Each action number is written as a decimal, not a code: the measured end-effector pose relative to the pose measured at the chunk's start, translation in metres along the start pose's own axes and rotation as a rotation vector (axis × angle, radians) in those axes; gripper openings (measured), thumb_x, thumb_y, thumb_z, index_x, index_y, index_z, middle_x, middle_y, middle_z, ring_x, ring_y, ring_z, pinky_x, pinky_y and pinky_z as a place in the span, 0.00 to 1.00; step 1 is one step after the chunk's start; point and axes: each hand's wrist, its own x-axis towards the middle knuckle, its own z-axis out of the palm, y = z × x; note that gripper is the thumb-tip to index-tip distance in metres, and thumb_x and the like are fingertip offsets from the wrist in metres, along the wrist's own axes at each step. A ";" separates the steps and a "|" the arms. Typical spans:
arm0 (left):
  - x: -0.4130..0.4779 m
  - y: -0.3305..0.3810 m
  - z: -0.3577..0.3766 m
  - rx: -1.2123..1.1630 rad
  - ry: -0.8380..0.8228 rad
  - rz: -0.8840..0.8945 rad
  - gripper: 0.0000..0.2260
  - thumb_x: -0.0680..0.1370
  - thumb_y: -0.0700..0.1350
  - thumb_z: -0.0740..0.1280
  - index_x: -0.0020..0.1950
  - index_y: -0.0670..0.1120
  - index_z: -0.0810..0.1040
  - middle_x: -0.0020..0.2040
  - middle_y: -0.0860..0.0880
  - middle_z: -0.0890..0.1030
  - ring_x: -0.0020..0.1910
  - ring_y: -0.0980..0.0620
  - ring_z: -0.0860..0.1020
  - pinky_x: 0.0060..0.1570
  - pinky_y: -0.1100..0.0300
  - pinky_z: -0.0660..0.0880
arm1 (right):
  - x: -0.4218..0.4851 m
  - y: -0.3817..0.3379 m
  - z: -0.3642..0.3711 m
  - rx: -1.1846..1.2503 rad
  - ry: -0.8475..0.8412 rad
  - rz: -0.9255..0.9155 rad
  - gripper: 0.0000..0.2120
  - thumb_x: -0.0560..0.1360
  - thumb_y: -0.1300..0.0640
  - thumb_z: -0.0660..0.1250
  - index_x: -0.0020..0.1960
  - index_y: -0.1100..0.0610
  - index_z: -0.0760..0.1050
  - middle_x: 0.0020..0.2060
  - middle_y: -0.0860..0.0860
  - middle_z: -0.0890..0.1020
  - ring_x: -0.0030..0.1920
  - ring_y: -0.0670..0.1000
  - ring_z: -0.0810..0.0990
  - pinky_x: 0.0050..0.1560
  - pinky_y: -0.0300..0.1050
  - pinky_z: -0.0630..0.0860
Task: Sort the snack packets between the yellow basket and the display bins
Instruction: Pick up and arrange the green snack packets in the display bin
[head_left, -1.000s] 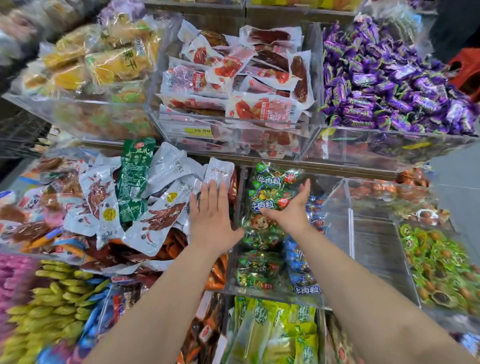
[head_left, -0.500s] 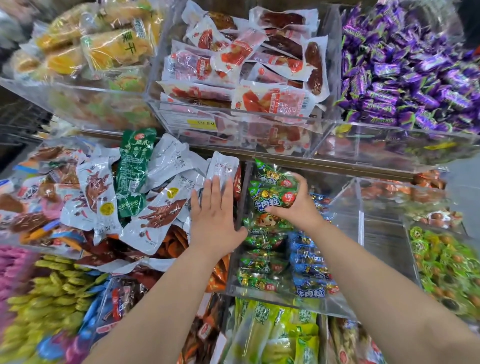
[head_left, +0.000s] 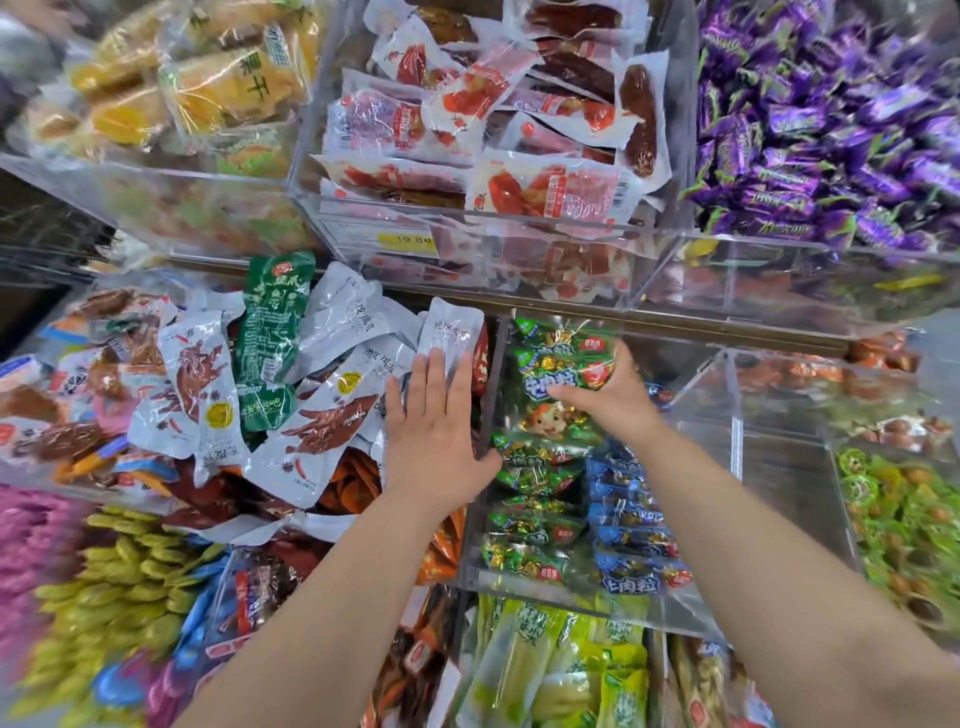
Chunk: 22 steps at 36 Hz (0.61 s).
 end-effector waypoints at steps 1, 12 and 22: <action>0.000 0.000 0.000 0.002 -0.002 -0.002 0.48 0.69 0.66 0.56 0.76 0.49 0.30 0.79 0.43 0.39 0.77 0.44 0.36 0.65 0.49 0.21 | -0.002 0.003 0.012 0.012 0.078 -0.013 0.49 0.59 0.45 0.80 0.70 0.49 0.55 0.59 0.46 0.67 0.61 0.48 0.68 0.60 0.42 0.64; -0.001 0.002 -0.004 0.014 -0.017 -0.020 0.48 0.71 0.66 0.61 0.78 0.48 0.36 0.79 0.43 0.41 0.77 0.45 0.38 0.66 0.50 0.23 | -0.005 0.024 0.001 -0.149 -0.030 -0.080 0.55 0.63 0.43 0.76 0.75 0.53 0.43 0.72 0.54 0.52 0.73 0.54 0.53 0.71 0.48 0.52; -0.002 0.002 -0.002 -0.003 0.002 -0.010 0.46 0.71 0.65 0.61 0.79 0.47 0.42 0.79 0.43 0.45 0.78 0.44 0.41 0.66 0.51 0.23 | -0.039 0.042 -0.010 0.106 0.242 -0.073 0.15 0.79 0.56 0.61 0.64 0.56 0.74 0.57 0.47 0.77 0.59 0.47 0.74 0.59 0.36 0.66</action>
